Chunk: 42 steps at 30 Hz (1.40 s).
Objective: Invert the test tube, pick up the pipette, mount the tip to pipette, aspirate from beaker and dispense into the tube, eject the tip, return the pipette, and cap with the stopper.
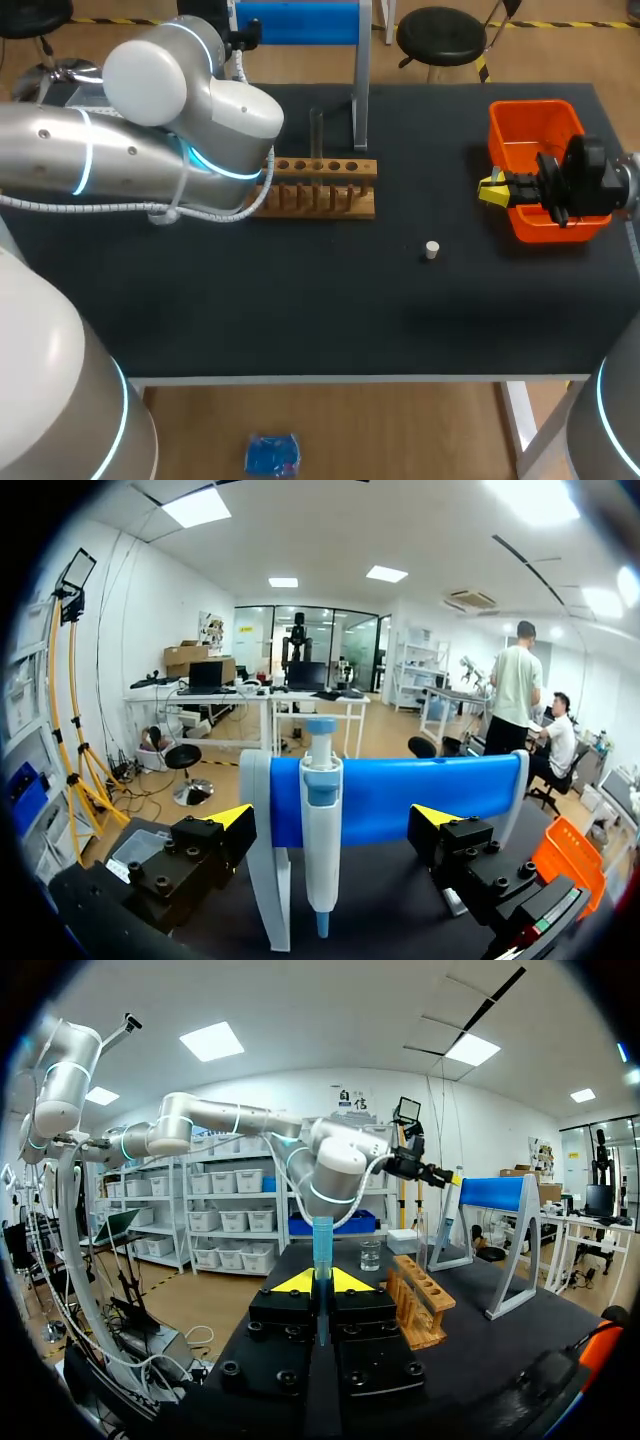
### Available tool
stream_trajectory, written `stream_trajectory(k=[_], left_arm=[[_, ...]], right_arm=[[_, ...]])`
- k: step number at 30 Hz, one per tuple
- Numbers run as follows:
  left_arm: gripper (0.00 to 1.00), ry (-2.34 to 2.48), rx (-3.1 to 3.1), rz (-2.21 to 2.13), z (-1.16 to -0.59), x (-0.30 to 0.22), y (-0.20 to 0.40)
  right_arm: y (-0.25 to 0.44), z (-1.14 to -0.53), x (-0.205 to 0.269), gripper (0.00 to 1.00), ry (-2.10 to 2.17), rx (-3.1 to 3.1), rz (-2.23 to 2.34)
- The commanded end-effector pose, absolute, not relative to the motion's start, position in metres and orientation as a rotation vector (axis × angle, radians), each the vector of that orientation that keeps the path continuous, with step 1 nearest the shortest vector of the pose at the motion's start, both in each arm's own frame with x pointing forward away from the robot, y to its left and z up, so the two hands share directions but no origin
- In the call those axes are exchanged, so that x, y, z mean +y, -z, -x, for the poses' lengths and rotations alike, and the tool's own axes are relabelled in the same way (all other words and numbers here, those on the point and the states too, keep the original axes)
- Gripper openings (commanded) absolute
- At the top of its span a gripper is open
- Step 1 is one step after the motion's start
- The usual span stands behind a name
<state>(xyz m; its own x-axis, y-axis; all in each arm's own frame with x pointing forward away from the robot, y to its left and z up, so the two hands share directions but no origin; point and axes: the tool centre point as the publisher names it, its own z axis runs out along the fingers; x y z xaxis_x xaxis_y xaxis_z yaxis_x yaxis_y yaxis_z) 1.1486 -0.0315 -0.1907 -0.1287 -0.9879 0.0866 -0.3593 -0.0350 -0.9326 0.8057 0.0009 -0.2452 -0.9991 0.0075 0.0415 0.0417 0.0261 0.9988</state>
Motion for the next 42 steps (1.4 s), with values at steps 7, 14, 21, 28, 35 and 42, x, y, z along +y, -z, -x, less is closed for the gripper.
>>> stream_trajectory(k=[7, 14, 21, 28, 35, 42], left_arm=[[1.0, 1.192, 1.554, 1.441, -1.164, -0.035, 0.197], [1.0, 1.182, 1.563, 1.42, -1.169, -0.036, 0.195], [1.0, 1.164, 1.575, 1.398, -1.17, -0.036, 0.193], [1.0, 1.145, 1.589, 1.387, -1.171, -0.037, 0.194], [1.0, 1.148, 1.585, 1.385, -1.173, -0.036, 0.193], [1.0, 1.147, 1.58, 1.39, -1.173, -0.036, 0.193]], right_arm=[[0.245, -0.805, 0.0, 0.0, 2.174, -2.233, 0.052], [0.245, -0.805, 0.0, 0.0, 2.174, -2.233, 0.052], [0.245, -0.805, 0.0, 0.0, 2.174, -2.233, 0.052], [0.245, -0.805, 0.0, 0.0, 2.174, -2.233, 0.052], [0.245, -0.805, 0.0, 0.0, 2.174, -2.233, 0.052], [0.245, -0.805, 0.0, 0.0, 2.174, -2.233, 0.052]])
